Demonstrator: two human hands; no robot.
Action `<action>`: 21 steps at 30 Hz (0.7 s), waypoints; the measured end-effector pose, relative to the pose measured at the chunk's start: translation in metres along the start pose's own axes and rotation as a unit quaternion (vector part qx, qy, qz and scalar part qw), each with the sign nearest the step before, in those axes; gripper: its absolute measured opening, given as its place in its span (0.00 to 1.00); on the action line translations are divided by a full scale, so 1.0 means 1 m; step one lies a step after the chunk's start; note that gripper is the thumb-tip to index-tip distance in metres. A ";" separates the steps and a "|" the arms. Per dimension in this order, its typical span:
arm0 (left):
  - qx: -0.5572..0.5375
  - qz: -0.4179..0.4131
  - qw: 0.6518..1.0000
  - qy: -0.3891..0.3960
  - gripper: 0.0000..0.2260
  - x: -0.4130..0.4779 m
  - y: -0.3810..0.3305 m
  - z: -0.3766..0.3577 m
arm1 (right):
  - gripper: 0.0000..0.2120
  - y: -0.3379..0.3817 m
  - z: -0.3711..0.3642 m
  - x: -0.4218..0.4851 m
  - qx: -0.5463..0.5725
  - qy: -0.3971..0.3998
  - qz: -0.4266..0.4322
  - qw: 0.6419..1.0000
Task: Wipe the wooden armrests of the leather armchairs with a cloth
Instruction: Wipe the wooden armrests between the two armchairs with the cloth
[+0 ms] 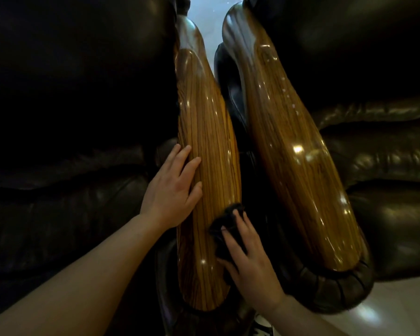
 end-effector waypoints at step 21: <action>0.023 0.076 0.996 -0.045 0.31 0.153 -0.038 -0.002 | 0.23 -0.189 0.110 0.087 -0.100 -0.104 -0.123 0.982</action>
Point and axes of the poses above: each hand's wrist, its own x-axis towards the middle knuckle, its own z-axis out of the back of the hand, y = z × x, the point moved 6 cm from there along x, towards the middle knuckle, and after that the axes turned 9 degrees about -x, right-handed, at the moved point
